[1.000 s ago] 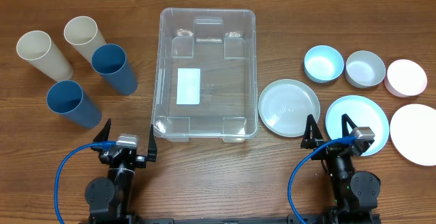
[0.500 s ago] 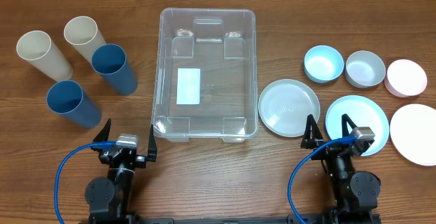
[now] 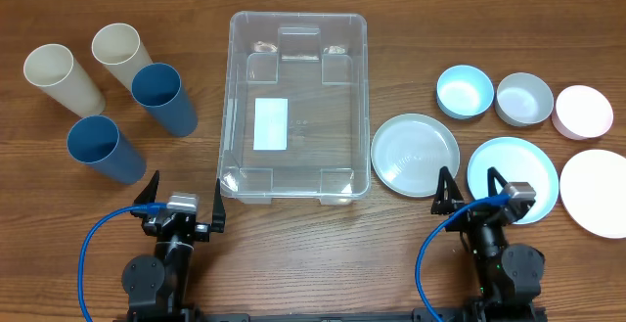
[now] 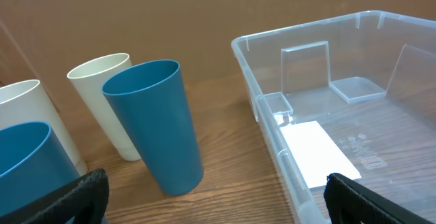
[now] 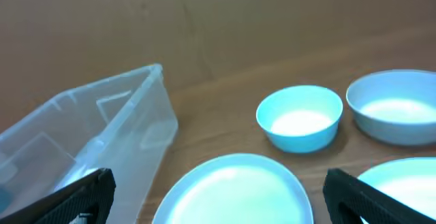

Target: Pack container

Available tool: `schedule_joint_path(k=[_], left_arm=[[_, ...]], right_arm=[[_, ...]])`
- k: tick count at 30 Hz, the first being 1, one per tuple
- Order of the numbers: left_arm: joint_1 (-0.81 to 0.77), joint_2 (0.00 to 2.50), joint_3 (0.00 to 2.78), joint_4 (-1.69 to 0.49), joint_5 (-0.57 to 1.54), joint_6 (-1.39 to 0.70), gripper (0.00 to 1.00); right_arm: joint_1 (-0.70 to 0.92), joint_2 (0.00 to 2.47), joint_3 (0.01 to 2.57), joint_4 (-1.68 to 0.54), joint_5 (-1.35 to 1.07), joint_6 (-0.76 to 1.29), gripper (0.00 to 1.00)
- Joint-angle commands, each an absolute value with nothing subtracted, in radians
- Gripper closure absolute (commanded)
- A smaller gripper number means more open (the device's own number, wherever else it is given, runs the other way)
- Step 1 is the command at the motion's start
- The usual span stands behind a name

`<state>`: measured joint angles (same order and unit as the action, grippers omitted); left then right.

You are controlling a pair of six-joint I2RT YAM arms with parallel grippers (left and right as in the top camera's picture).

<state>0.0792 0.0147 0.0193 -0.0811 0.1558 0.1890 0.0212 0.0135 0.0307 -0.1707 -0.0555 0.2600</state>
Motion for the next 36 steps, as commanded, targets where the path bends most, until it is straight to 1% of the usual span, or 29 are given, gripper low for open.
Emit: schedule_joint_path(k=[1, 5, 8, 11, 12, 16, 18, 25, 29, 36], left_arm=[[0.086, 0.006, 0.014, -0.081, 0.154, 0.176, 0.00], [0.086, 0.006, 0.014, -0.081, 0.154, 0.176, 0.00], [0.086, 0.006, 0.014, -0.081, 0.154, 0.176, 0.00], [0.086, 0.006, 0.014, -0.081, 0.154, 0.176, 0.00], [0.086, 0.006, 0.014, -0.081, 0.154, 0.176, 0.00], [0.086, 0.006, 0.014, -0.081, 0.154, 0.176, 0.00], [0.086, 0.006, 0.014, -0.081, 0.154, 0.176, 0.00], [0.086, 0.006, 0.014, -0.081, 0.154, 0.176, 0.00], [0.086, 0.006, 0.014, -0.081, 0.154, 0.176, 0.00], [0.086, 0.006, 0.014, -0.081, 0.154, 0.176, 0.00]], right_arm=[[0.017, 0.003, 0.133, -0.258, -0.072, 0.308, 0.00], [0.017, 0.049, 0.295, -0.311, -0.061, 0.337, 0.00], [0.017, 0.217, 0.494, -0.396, -0.062, 0.345, 0.00], [0.017, 0.498, 0.758, -0.594, -0.064, 0.340, 0.00], [0.017, 0.632, 0.882, -0.705, -0.073, 0.332, 0.00], [0.017, 1.016, 1.235, -1.052, -0.077, 0.305, 0.00], [0.017, 1.186, 1.321, -1.114, -0.096, 0.307, 0.00], [0.017, 1.574, 1.322, -1.236, -0.100, 0.307, 0.00], [0.017, 1.645, 1.322, -1.224, -0.133, 0.307, 0.00], [0.017, 1.652, 1.247, -1.146, -0.102, 0.307, 0.00]])
